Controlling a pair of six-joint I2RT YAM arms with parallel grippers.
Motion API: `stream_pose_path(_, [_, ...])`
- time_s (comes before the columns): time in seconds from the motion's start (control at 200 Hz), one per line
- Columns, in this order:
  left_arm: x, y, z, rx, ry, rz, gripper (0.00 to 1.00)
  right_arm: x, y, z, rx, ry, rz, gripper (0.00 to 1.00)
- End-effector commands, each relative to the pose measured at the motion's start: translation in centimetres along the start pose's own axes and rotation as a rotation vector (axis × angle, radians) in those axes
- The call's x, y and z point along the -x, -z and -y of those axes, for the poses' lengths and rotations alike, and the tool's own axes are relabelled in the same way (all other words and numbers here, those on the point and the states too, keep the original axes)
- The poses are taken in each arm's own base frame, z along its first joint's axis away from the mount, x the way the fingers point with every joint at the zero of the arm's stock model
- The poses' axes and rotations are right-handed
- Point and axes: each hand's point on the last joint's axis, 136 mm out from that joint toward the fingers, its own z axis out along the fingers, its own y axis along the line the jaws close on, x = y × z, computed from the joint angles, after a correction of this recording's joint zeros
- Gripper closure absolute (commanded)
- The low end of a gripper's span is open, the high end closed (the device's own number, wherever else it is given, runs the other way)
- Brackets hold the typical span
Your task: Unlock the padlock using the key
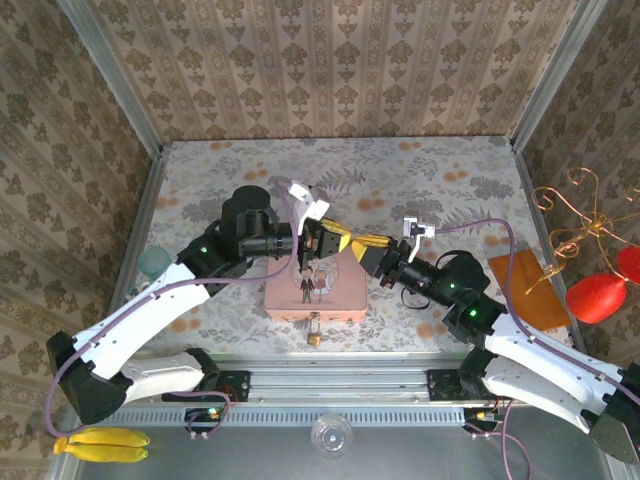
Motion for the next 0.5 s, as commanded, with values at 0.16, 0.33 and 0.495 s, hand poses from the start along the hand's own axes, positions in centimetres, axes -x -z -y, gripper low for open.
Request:
stream_pose_path(0.16, [2.11,0.9,1.23,-0.034,-0.027,0.048,1.0,0.46,-0.3,-1.39,0.055,0.029,-0.01,0.79])
stream_pose_path(0.33, [2.11,0.64,1.24,-0.044,-0.016,0.05,1.0,0.44,-0.53,-1.47,0.056,0.029,-0.021,0.79])
stream_pose_path(0.495, [2.23,0.64,1.26,-0.047,-0.012,0.062,1.0,0.42,-0.28,-1.35,0.046,0.029,-0.019,0.84])
